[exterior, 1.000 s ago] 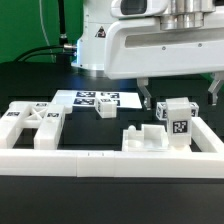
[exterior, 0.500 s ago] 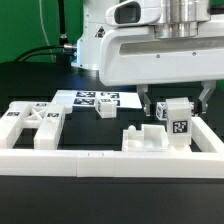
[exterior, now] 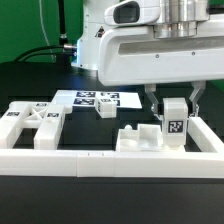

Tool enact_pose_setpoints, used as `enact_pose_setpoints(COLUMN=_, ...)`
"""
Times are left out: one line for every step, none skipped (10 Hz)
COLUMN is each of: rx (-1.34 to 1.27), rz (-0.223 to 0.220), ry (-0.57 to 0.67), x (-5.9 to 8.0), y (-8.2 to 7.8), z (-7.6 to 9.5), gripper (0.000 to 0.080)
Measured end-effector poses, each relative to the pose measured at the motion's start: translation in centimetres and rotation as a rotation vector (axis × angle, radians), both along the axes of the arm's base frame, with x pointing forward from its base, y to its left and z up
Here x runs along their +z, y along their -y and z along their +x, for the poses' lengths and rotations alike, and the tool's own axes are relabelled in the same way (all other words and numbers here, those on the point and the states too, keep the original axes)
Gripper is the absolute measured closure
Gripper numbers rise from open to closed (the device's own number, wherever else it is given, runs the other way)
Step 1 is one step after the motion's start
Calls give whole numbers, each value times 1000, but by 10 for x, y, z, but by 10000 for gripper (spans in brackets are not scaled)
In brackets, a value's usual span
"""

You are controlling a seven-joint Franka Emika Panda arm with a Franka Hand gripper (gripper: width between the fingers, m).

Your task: Assemble chair

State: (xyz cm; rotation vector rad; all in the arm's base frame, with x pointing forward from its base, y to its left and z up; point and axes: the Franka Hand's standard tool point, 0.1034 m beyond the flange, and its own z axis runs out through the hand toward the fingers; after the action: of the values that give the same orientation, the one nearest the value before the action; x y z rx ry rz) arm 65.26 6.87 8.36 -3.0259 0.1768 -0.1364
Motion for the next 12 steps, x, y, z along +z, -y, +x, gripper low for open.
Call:
enact_pose_setpoints(rx=-69, rz=6, ry=8, x=0, y=-5, z=-1, gripper=512)
enact_pose_setpoints(rx=-220, rz=29, ry=5, x=-1, y=-13, z=-2, gripper=512)
enact_pose_setpoints(rx=-343, rz=44, ry=2, x=-1, y=-22, z=-4, gripper=512)
enact_pose_setpoints(rx=-418, rz=54, ry=-3, x=-1, y=-29, z=-4, gripper=512)
enact_pose_setpoints(rx=-476, rz=62, ry=-4, x=-1, y=-33, z=-4, gripper=512)
enact_pose_setpoints(rx=-584, rz=75, ry=-17, x=-1, y=-39, z=-5, gripper=512)
enact_pose_setpoints(rx=-667, rz=84, ry=-25, x=-1, y=-43, z=-6, gripper=512)
enact_pose_setpoints(rx=-747, rz=95, ry=-28, x=-2, y=-44, z=-6, gripper=512)
enact_pose_setpoints(rx=-855, rz=110, ry=-38, x=-2, y=-45, z=-7, gripper=512)
enact_pose_setpoints(rx=-926, rz=118, ry=-48, x=-2, y=-46, z=-8, gripper=512)
enact_pose_setpoints(rx=-974, rz=128, ry=-56, x=-2, y=-46, z=-8, gripper=512)
enact_pose_setpoints(rx=-1041, rz=141, ry=-68, x=-2, y=-46, z=-8, gripper=512)
